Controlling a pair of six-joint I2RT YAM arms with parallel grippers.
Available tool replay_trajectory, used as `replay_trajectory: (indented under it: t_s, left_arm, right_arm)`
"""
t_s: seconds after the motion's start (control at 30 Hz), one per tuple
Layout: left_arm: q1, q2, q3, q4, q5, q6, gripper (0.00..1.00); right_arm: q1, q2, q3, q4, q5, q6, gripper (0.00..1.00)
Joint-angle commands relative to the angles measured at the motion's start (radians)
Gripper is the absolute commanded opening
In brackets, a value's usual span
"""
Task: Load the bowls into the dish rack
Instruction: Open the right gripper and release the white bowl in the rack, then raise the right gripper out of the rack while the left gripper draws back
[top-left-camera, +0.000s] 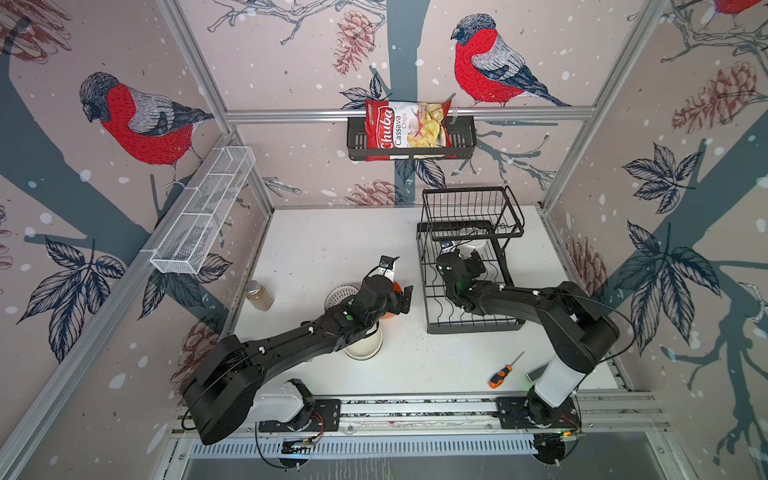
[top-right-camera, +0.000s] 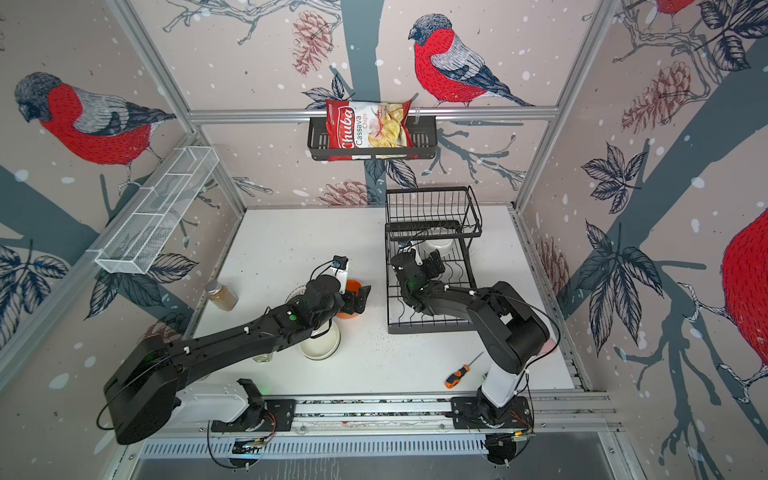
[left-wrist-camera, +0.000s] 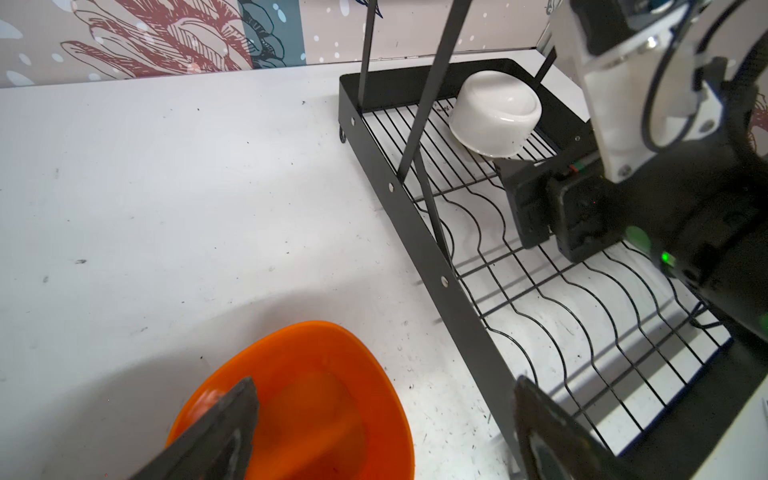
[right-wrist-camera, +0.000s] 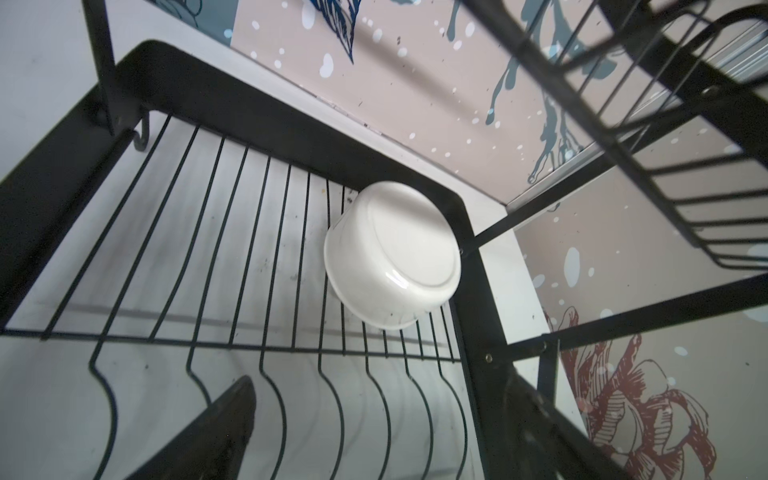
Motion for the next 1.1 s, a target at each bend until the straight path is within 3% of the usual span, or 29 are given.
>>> replay_trajectory:
  t_s: [0.0, 0.13, 0.27, 0.73, 1.07]
  left_arm:
    - [0.003, -0.003, 0.020, -0.046, -0.028, -0.029, 0.94]
    - [0.005, -0.004, 0.036, -0.089, -0.039, -0.048, 0.94]
    - [0.007, -0.004, 0.036, -0.101, -0.042, -0.057, 0.94]
    - [0.011, 0.004, 0.033, -0.096, -0.051, -0.057, 0.94]
    - [0.017, 0.094, 0.100, -0.074, -0.021, -0.034, 0.94]
  right_arm:
    - [0.008, -0.048, 0.008, -0.094, -0.007, 0.163, 0.93]
    - [0.013, -0.112, 0.028, -0.263, -0.052, 0.318, 0.93]
    - [0.013, -0.188, -0.008, -0.298, -0.130, 0.387, 0.93]
    - [0.016, -0.153, -0.029, -0.283, -0.143, 0.404, 0.93]
    - [0.055, -0.109, -0.078, -0.254, -0.133, 0.377, 0.93]
